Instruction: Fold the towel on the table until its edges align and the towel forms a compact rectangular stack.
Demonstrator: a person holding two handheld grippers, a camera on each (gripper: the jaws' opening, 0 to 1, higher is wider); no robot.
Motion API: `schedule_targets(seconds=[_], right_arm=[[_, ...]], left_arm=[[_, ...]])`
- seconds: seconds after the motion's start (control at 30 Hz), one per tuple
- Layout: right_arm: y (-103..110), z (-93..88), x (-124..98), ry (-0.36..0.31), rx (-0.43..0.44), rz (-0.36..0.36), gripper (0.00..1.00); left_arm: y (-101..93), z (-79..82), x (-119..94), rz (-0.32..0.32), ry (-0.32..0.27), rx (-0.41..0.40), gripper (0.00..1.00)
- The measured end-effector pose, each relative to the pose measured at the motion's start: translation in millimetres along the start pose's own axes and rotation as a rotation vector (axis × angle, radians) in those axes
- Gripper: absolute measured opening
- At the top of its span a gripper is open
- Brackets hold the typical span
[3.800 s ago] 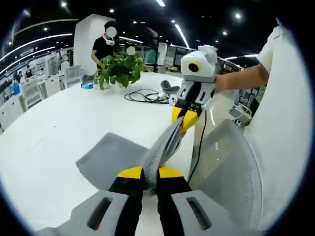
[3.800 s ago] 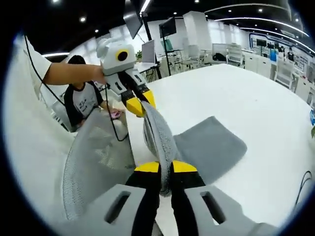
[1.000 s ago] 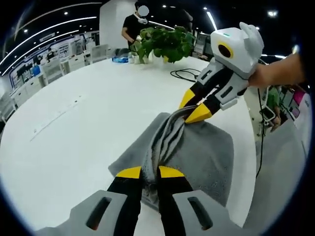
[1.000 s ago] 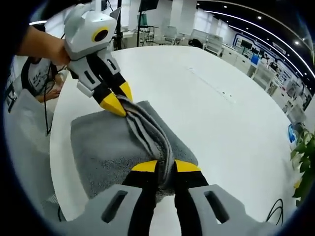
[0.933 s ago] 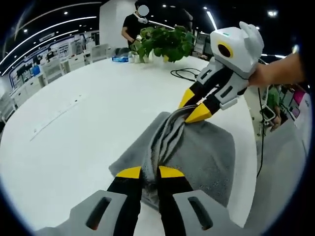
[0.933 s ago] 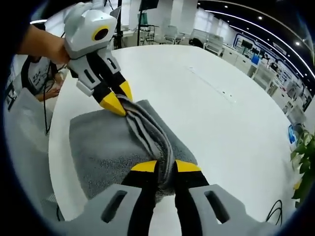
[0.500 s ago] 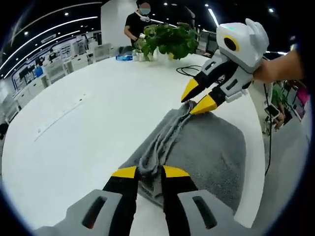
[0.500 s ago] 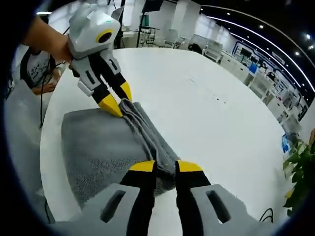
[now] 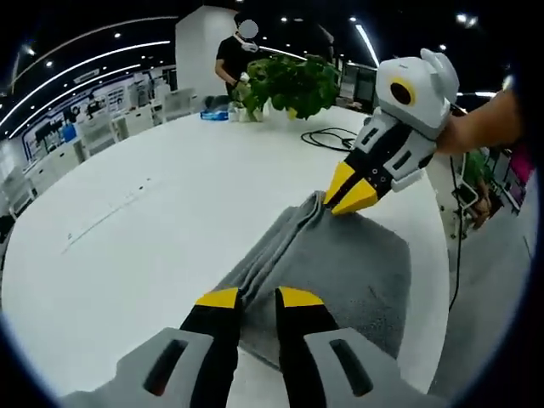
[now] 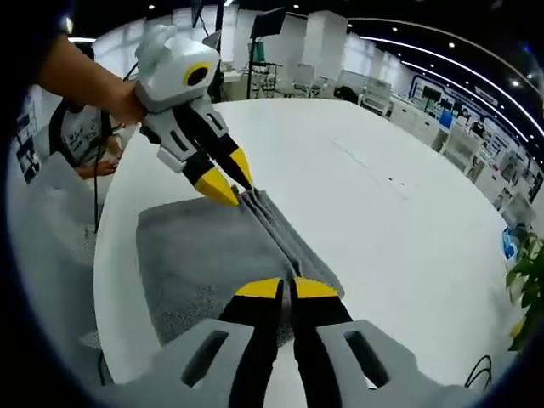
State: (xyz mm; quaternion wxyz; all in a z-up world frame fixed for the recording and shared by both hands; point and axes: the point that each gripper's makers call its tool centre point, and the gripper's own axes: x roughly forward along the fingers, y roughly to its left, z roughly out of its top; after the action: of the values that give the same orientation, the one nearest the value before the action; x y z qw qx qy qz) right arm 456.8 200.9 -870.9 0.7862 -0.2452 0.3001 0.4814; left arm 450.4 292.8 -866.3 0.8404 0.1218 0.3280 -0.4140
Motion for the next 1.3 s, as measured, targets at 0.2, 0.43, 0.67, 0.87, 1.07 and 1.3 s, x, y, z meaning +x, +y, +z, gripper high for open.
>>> schedule_targets(seconds=[0.2, 0.43, 0.67, 0.87, 1.07, 1.3], right_arm=[[3.6, -8.2, 8.4, 0.024, 0.015, 0.02, 0.2], [6.6, -11.4, 13.5, 0.042, 0.04, 0.034, 0.26], [4.6, -13.2, 15.5, 0.054, 0.054, 0.032, 0.27], [5.9, -9.7, 8.9, 0.04, 0.071, 0.028, 0.31], [10.3, -0.2, -5.5, -0.01, 0.093, 0.015, 0.49], [15.0, 3.1, -19.2, -0.051, 0.021, -0.016, 0.34]], left_arm=[[8.0, -11.4, 9.9, 0.038, 0.042, 0.038, 0.21], [19.3, -17.1, 18.1, 0.076, 0.082, 0.114, 0.25], [20.9, -17.9, 19.5, 0.073, 0.088, 0.091, 0.25], [15.8, -11.0, 6.8, 0.091, 0.055, 0.085, 0.26], [-2.9, -3.1, -8.3, 0.045, 0.001, 0.099, 0.28], [-26.5, 0.9, -21.9, -0.024, -0.048, 0.089, 0.33]])
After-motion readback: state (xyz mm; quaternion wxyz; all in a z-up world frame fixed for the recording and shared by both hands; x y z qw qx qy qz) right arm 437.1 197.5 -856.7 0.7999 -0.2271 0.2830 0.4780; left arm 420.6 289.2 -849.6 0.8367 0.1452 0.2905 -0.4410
